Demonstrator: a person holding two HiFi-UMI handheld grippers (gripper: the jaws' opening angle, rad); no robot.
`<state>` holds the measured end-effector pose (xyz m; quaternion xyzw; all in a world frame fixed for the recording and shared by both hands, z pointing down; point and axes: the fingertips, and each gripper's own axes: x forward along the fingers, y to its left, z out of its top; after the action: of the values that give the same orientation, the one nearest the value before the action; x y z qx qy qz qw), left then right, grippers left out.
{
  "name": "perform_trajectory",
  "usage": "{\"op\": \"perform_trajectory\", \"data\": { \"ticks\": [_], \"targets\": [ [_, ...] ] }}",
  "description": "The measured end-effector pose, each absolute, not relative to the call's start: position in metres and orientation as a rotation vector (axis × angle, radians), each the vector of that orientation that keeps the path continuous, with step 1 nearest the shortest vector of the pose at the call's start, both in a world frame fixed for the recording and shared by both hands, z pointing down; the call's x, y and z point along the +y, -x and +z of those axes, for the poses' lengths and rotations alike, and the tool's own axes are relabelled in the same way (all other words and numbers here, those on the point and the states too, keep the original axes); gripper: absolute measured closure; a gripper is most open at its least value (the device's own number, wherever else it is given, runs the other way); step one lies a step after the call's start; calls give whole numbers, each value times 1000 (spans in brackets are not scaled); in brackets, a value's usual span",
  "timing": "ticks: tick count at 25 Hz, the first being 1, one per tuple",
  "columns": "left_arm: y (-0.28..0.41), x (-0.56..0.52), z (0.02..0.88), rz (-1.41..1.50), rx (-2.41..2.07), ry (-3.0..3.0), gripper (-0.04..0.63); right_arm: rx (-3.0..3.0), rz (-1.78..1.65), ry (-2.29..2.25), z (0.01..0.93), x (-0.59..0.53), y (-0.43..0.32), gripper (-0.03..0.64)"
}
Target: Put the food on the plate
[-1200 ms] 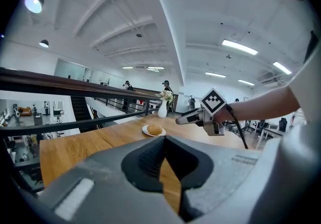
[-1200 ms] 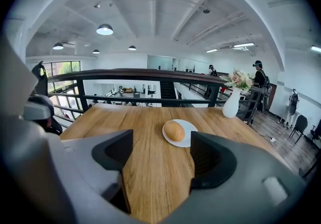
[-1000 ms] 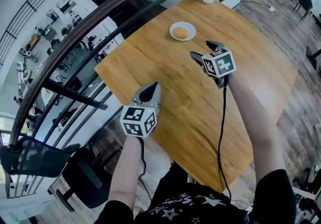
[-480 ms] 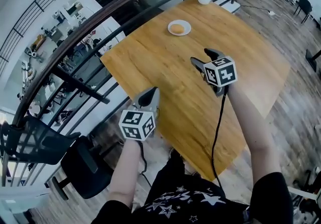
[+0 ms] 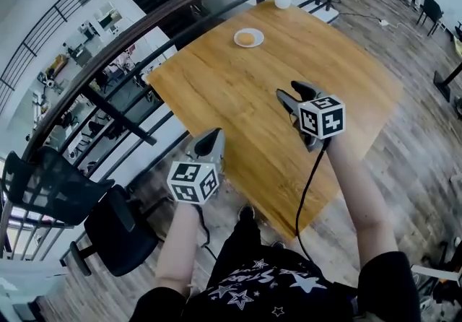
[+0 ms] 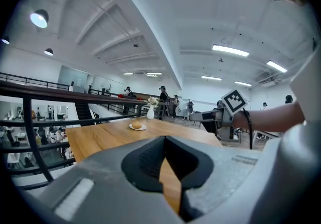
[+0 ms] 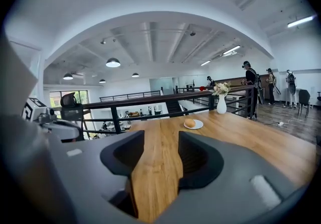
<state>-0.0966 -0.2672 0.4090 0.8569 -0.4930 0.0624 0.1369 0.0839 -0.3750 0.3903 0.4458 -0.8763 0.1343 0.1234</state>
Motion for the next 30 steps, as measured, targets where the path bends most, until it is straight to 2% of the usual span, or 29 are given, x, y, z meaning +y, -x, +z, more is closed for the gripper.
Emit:
{"op": "perform_trajectory", "data": {
  "ticks": [11, 23, 30],
  "targets": [
    [68, -170, 388, 152, -1476, -2504, 593, -2639, 356, -1275, 369, -244, -120, 448],
    [53, -83, 400, 156, -1491, -2436, 594, -2625, 503, -1344, 401, -148, -154, 614],
    [50, -67, 420, 170, -1449, -2428, 592, -2682, 644, -1448, 414, -112, -169, 615]
  ]
}}
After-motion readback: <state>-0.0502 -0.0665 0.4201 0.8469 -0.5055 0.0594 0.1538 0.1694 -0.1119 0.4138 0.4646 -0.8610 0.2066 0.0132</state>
